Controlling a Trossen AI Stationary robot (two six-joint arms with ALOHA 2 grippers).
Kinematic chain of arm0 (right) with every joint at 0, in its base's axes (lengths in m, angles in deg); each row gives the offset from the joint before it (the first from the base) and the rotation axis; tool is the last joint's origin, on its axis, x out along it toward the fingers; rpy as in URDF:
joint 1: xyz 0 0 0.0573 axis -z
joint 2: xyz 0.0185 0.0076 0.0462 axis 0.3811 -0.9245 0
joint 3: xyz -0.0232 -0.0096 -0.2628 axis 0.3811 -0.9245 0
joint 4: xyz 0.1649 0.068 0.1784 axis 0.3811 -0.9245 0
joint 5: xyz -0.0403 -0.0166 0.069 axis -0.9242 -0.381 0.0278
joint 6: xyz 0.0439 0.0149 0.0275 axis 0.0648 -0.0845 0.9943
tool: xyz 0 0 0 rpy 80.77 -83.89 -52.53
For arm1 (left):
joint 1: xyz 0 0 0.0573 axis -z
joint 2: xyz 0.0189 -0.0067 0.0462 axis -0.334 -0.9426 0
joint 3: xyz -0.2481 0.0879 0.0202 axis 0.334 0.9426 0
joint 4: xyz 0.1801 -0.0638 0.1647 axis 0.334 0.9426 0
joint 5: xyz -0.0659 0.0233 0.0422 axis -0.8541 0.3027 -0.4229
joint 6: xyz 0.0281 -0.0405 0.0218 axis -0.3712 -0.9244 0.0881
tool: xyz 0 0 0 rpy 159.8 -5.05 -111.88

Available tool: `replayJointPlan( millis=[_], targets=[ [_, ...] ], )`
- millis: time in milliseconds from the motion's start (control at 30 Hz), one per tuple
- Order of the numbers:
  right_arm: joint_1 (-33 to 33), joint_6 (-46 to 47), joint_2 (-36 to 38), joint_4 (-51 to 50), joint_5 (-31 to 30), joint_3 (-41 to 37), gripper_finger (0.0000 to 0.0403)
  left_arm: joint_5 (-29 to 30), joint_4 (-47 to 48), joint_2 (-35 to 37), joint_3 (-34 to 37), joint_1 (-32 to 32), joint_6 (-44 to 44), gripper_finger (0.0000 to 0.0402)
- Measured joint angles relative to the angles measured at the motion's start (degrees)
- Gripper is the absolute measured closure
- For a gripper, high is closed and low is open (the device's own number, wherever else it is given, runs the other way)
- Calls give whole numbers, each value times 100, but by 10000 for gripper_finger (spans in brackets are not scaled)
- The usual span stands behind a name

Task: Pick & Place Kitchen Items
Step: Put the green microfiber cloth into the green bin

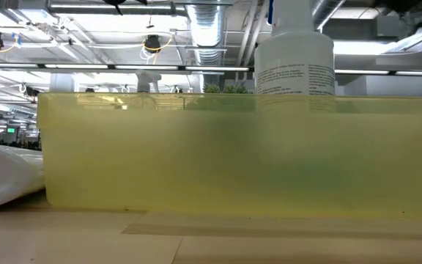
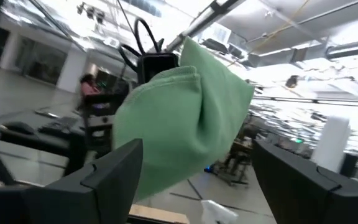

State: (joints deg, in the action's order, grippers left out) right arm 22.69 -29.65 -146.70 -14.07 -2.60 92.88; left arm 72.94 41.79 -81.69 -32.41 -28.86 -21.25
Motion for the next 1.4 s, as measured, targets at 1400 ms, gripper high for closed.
replayJointPlan(
  millis=[1400],
  targets=[
    [-215, -330, -640, -1680, 561, 1805, 224, -542, -443, 9, 0, 422, -738, 401]
  ],
)
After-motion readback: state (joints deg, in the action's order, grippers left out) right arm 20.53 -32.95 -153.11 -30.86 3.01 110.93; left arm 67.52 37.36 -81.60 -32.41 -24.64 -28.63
